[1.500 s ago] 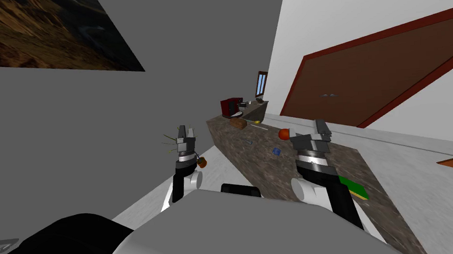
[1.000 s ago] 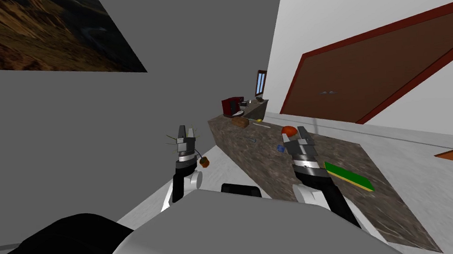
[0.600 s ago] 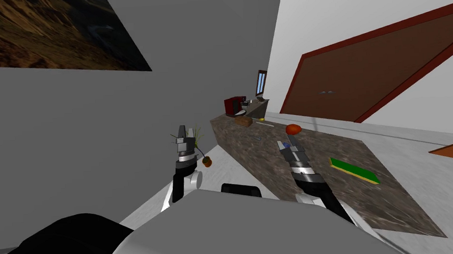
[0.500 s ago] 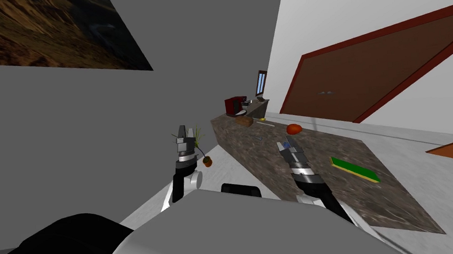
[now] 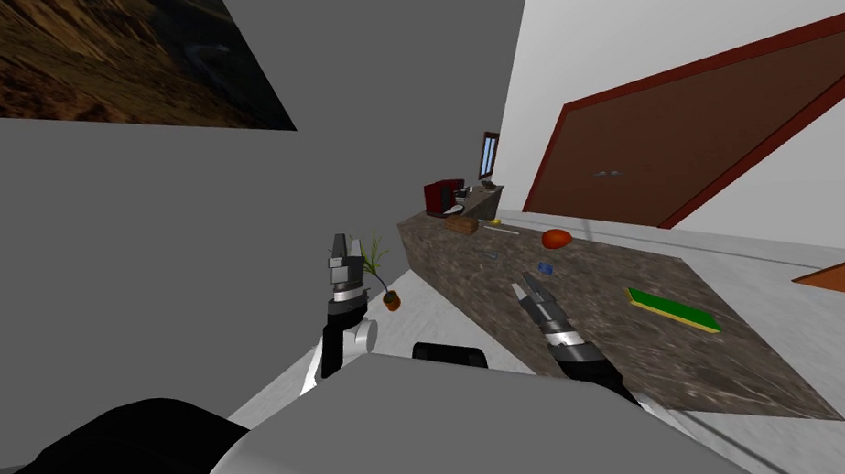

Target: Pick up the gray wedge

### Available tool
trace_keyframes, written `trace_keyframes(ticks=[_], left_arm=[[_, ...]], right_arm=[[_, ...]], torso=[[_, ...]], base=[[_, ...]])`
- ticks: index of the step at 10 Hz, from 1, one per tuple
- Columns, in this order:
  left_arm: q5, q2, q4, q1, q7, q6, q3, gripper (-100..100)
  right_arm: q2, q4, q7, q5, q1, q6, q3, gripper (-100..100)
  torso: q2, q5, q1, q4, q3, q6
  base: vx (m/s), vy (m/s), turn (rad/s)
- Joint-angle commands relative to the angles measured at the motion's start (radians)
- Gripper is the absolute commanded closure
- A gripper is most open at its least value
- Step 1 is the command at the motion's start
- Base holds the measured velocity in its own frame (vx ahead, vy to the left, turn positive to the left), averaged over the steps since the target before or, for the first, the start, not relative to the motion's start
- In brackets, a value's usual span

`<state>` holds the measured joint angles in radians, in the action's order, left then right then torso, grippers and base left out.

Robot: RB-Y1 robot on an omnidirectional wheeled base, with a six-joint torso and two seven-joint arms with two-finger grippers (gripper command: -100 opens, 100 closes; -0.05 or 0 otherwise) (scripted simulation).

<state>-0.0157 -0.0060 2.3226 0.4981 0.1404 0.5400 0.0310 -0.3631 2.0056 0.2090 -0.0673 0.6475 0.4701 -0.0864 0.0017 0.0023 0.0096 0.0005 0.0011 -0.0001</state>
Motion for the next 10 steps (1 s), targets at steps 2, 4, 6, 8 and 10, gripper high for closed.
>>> trace_keyframes(ticks=[2,4,6,8,10], left_arm=[[0.000,0.000,0.000,0.000,0.000,0.000,0.000,0],[0.000,0.000,0.000,0.000,0.000,0.000,0.000,0],[0.000,0.000,0.000,0.000,0.000,0.000,0.000,0],[0.000,0.000,0.000,0.000,0.000,0.000,0.000,0],[0.000,0.000,0.000,0.000,0.000,0.000,0.000,0]], right_arm=[[-0.067,-0.057,0.003,-0.022,0.031,0.016,-0.032,-100],[-0.069,-0.072,0.003,-0.022,0.031,0.016,-0.032,-100],[-0.146,-0.144,0.003,-0.053,0.082,0.036,-0.078,-100],[-0.199,-0.199,0.001,-0.069,0.109,0.046,-0.101,-100],[-0.253,-0.248,-0.003,-0.085,0.136,0.054,-0.124,-100]], torso=[[0.000,0.000,-0.001,0.000,0.000,0.000],[-0.001,0.000,-0.002,0.000,0.000,0.000],[-0.001,-0.001,-0.004,0.000,-0.001,0.000],[-0.001,0.000,0.000,0.000,-0.001,0.000],[-0.002,0.001,0.000,0.000,-0.001,0.000]], base=[[-0.018,0.118,-0.006],[-0.016,0.087,-0.004],[-0.007,0.139,0.021],[-0.010,0.171,0.013],[0.005,0.128,0.019]])
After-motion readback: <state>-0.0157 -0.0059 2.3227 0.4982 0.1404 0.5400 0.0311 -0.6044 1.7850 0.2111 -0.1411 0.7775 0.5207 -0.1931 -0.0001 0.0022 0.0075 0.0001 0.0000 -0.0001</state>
